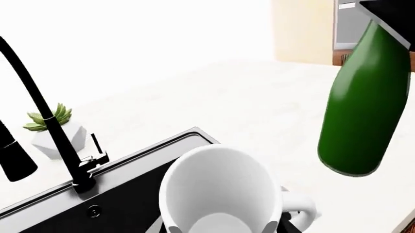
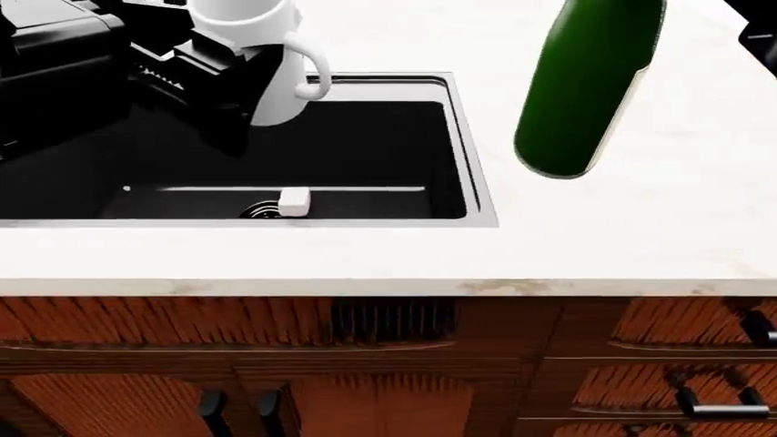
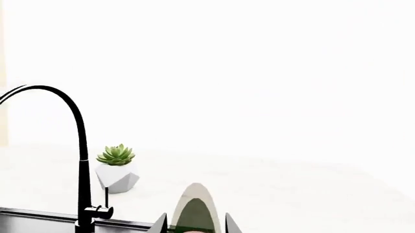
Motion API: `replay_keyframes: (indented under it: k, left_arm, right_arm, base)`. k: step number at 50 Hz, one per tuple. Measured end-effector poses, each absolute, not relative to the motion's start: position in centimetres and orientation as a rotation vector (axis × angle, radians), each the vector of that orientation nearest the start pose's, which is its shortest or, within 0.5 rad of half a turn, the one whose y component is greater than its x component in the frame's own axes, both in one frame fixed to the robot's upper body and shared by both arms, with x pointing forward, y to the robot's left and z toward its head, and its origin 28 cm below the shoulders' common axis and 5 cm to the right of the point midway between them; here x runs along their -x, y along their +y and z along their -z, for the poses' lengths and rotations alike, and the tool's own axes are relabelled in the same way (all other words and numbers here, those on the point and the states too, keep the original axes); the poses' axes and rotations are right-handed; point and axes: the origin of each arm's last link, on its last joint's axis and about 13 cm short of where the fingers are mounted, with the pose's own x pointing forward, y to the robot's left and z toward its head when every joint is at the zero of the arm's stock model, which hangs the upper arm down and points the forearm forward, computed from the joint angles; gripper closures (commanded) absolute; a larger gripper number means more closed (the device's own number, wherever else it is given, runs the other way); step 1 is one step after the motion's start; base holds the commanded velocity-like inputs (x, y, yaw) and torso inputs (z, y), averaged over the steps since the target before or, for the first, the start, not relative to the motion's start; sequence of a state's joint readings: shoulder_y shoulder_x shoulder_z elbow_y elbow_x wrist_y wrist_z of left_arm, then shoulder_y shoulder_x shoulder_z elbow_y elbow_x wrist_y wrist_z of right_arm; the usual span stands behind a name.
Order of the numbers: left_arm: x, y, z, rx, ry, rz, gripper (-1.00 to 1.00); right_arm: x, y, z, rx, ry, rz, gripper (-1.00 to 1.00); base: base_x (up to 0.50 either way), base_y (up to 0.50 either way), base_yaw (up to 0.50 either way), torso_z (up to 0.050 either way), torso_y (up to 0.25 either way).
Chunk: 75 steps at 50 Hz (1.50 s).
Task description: Pick the mug and bottle and place them in the sink. Then turn on the water.
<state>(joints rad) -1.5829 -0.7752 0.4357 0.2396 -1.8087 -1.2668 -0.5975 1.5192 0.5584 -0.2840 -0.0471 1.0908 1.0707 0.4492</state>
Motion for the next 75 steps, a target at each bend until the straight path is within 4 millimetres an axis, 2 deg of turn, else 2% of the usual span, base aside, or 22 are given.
replay_keyframes:
  k: [44, 54, 75]
  left_arm:
    - [-22.0, 26.6, -38.3, -0.229, 0.019, 0.43, 1.0]
    - [-22.1, 26.6, -38.3, -0.232, 0.02, 0.424, 1.0]
    - [-22.2, 26.5, -38.3, -0.233, 0.017, 0.434, 1.0]
  right_arm:
    - [-29.3, -16.1, -39.4, 0.012, -0.267, -0.092, 1.0]
    - [-29.4, -16.6, -39.5, -0.002, -0.259, -0.066, 1.0]
    - [-29.2, -17.1, -39.6, -0.001, -0.25, -0.046, 1.0]
  base:
    - [0.07, 0.5, 0.0, 0.0, 0.001]
    - [0.02, 0.0, 0.0, 0.001, 0.001]
    - [0.34, 0.0, 0.0, 0.0, 0.002]
